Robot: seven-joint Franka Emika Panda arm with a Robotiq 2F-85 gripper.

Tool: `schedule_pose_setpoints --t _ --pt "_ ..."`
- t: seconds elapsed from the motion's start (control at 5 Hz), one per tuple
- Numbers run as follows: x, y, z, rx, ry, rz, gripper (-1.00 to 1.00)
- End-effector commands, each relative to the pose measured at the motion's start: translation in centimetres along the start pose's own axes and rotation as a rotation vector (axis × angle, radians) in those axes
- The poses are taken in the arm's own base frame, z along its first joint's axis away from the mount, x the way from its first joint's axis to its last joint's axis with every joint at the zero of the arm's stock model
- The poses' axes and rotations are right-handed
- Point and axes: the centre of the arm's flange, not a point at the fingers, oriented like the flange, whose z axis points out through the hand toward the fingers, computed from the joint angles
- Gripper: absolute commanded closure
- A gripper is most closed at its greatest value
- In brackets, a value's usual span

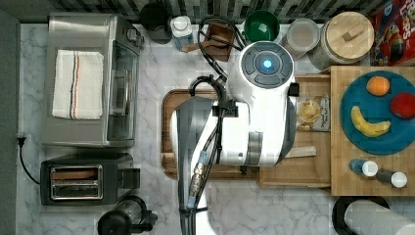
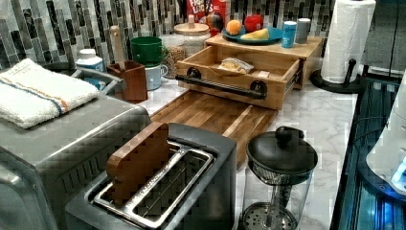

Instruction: Close the drawer.

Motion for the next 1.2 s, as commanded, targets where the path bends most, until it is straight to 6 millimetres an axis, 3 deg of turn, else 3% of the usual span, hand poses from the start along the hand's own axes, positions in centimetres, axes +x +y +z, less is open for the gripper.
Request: schedule_pose_setpoints --t 0.2,0.4,0.8,1.0,1.2 --pt "0.0 0.0 0.0 0.001 0.0 -0.012 1.0" --pt "-0.5 0.1 1.4 0.016 -0.005 -0.125 -1.0" --pt "-4.8 -2.6 3.9 0.02 0.04 -0.57 -1.0" --pt "-6.7 -3.8 5.3 -0.012 0.078 -0.712 -1.0" --pt "-7.1 -4.1 7.7 -0.016 0.077 -0.782 1.0"
